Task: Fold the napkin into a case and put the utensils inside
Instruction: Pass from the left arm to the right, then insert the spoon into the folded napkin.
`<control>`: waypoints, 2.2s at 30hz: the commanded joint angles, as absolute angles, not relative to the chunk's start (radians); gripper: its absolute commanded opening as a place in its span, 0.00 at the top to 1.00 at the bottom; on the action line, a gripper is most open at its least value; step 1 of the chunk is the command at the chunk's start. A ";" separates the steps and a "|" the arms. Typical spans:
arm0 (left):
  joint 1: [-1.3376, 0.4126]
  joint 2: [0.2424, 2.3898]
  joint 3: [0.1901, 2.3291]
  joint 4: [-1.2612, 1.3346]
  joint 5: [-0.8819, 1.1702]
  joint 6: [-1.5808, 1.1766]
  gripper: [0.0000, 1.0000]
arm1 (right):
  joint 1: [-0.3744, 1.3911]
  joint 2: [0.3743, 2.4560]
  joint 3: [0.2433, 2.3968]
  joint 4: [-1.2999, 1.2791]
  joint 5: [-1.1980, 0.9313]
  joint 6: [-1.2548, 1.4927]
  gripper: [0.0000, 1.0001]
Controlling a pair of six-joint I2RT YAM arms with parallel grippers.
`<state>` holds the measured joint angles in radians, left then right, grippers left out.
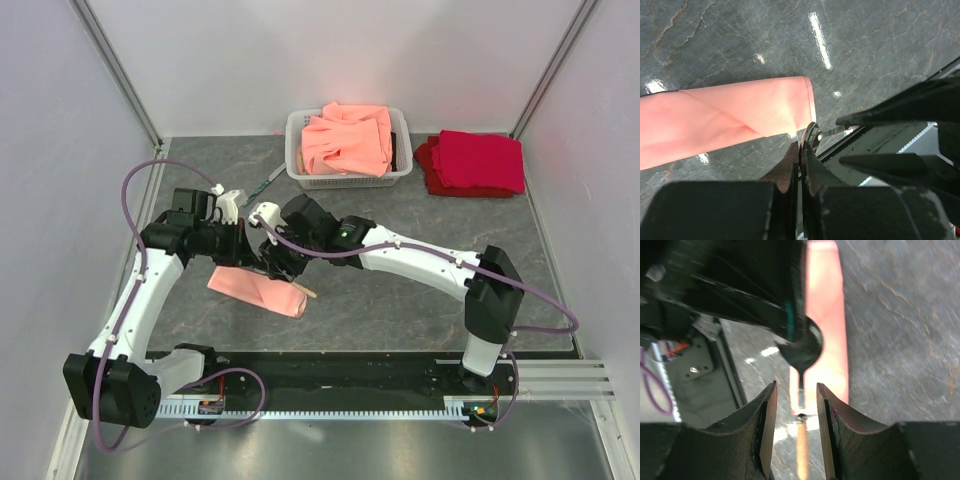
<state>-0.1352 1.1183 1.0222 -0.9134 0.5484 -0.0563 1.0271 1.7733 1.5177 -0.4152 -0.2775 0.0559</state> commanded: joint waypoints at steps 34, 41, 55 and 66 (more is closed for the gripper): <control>-0.114 1.108 1.014 -0.818 0.706 -0.189 0.98 | 1.055 1.881 1.626 -0.523 -0.236 0.018 0.78; -0.106 1.098 1.019 -0.801 0.619 -0.248 0.73 | 1.051 1.878 1.623 -0.502 -0.172 0.064 1.00; -0.132 0.997 0.743 -0.557 0.258 -0.595 0.92 | 0.787 1.700 1.378 -0.382 -0.149 0.226 1.00; -0.316 1.273 0.695 -0.545 0.020 -0.856 0.98 | 0.778 1.675 1.394 -0.370 -0.181 0.222 1.00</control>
<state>-0.2626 1.2003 0.6746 -0.5919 0.1314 -0.7341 0.7780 1.7020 1.3712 -0.3958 -0.1661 0.2138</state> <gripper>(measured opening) 0.026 0.022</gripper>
